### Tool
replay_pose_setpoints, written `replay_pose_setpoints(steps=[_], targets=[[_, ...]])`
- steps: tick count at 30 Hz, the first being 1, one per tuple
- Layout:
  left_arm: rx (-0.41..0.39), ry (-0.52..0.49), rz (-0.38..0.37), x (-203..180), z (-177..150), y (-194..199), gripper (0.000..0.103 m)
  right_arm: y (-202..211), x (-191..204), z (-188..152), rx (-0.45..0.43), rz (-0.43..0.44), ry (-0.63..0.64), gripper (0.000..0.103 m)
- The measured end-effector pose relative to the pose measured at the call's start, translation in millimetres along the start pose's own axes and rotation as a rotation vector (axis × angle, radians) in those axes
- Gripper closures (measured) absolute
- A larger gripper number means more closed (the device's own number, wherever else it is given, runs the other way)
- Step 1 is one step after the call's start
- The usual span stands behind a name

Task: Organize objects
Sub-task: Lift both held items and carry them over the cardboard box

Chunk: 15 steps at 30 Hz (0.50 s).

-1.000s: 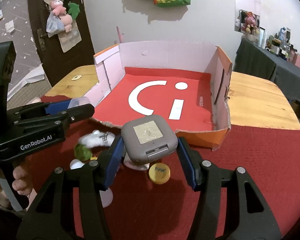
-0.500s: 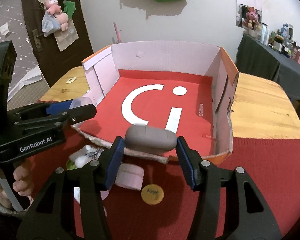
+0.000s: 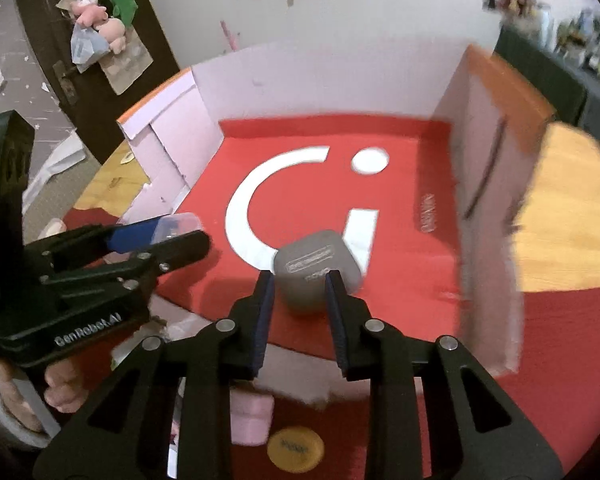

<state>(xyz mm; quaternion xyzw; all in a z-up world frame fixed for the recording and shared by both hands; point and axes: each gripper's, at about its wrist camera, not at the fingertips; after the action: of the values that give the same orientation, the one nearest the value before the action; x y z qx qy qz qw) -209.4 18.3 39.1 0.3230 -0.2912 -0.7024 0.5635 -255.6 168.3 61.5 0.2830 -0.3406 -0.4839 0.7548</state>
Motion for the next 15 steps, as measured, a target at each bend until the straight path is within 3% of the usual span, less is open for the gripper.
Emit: replay_pose_setpoints(steps=[13, 14, 15], targets=[[0.043, -0.006, 0.0, 5.9, -3.3, -15.1, 0.06, -8.3, 11.5, 8.6, 0.027, -0.121, 0.136, 0.074], [0.043, -0.002, -0.005, 6.7, -3.3, -14.6, 0.06, -8.0, 11.8, 8.3, 0.03, -0.12, 0.141, 0.063], [0.043, 0.0, -0.007, 7.2, -3.0, -14.4, 0.06, -8.2, 11.4, 8.0, 0.035, -0.125, 0.142, 0.037]])
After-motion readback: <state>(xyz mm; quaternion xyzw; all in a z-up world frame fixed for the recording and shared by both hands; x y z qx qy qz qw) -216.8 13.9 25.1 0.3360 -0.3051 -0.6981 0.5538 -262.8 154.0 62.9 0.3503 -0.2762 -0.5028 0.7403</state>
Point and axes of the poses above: each gripper's, at about its wrist camera, not at the fingertips, and y roughly against the way its jaws point, x to its left, z to its top, and after that the axes turned 2 degrees about -x, right-handed
